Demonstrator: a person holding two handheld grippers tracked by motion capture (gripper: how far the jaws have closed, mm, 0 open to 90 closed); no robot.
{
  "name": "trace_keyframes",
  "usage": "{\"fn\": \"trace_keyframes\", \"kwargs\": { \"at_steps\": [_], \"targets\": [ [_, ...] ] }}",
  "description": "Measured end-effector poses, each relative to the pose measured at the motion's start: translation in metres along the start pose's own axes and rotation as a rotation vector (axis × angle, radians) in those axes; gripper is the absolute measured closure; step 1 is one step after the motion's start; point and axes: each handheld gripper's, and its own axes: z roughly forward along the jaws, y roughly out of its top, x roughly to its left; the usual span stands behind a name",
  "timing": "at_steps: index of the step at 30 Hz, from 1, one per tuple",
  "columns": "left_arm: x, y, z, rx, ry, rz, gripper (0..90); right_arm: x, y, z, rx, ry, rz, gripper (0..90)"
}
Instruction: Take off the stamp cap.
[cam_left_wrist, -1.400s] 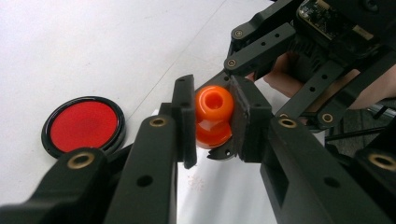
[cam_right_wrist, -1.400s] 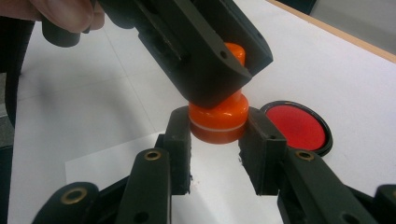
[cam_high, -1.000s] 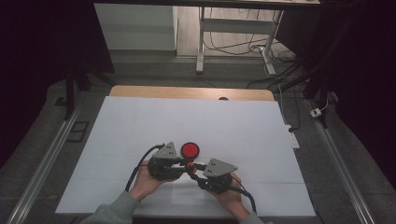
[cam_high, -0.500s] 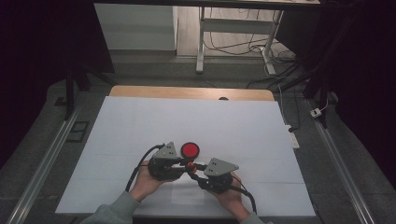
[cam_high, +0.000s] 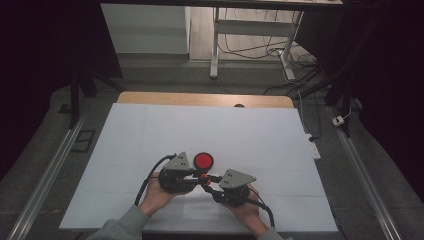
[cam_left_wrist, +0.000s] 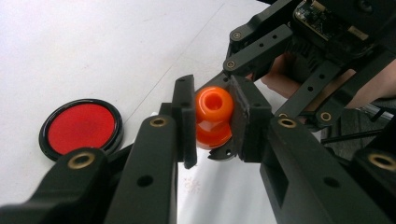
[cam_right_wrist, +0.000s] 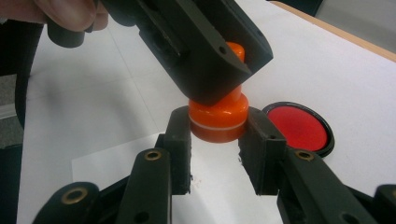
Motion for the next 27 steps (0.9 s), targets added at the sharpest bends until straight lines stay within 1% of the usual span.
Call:
{"fn": "trace_keyframes", "kwargs": {
  "at_steps": [6,11,12,13,14,15,16,17,18,19,21,23,27],
  "targets": [
    [0.000,0.000,0.000,-0.001,-0.001,0.006,73.0,0.000,-0.001,0.000,-0.008,0.005,0.012,64.8],
    [0.000,0.000,0.000,0.003,-0.007,0.007,73.0,-0.001,0.000,0.000,0.003,0.010,-0.010,64.8],
    [0.000,0.000,-0.001,-0.009,-0.001,0.004,73.0,-0.001,0.000,0.000,0.005,0.010,-0.016,64.8],
    [0.001,0.000,-0.006,-0.041,0.055,0.014,73.1,-0.001,0.000,0.000,0.021,0.010,-0.024,64.9],
    [0.005,0.002,-0.014,-0.070,0.061,-0.006,73.1,-0.001,-0.003,0.002,0.067,0.003,-0.062,65.0],
    [0.009,0.003,-0.021,-0.088,0.052,-0.020,73.1,-0.002,-0.009,0.004,0.094,-0.004,-0.078,65.0],
    [0.009,0.002,-0.025,-0.084,0.059,-0.010,73.1,-0.003,-0.012,0.002,0.068,-0.007,-0.042,65.0],
    [0.009,0.000,-0.026,-0.072,0.065,-0.003,73.1,-0.004,-0.010,-0.001,0.029,-0.001,-0.008,65.0],
    [0.009,-0.001,-0.025,-0.066,0.059,-0.004,73.1,-0.004,-0.005,-0.005,0.004,0.003,-0.003,65.0],
    [0.009,-0.001,-0.023,-0.060,0.056,-0.006,73.1,-0.004,0.000,-0.007,-0.004,-0.005,-0.012,64.9],
    [0.008,-0.001,-0.019,-0.058,0.049,-0.008,73.0,-0.004,0.000,-0.007,0.003,-0.012,-0.005,64.9],
    [0.007,-0.001,-0.017,-0.050,0.045,-0.001,73.0,-0.006,-0.004,-0.007,0.024,-0.026,-0.004,64.9],
    [0.007,-0.002,-0.015,-0.043,0.040,-0.005,73.0,-0.011,-0.007,-0.010,0.029,-0.044,0.014,64.8]
  ]
}}
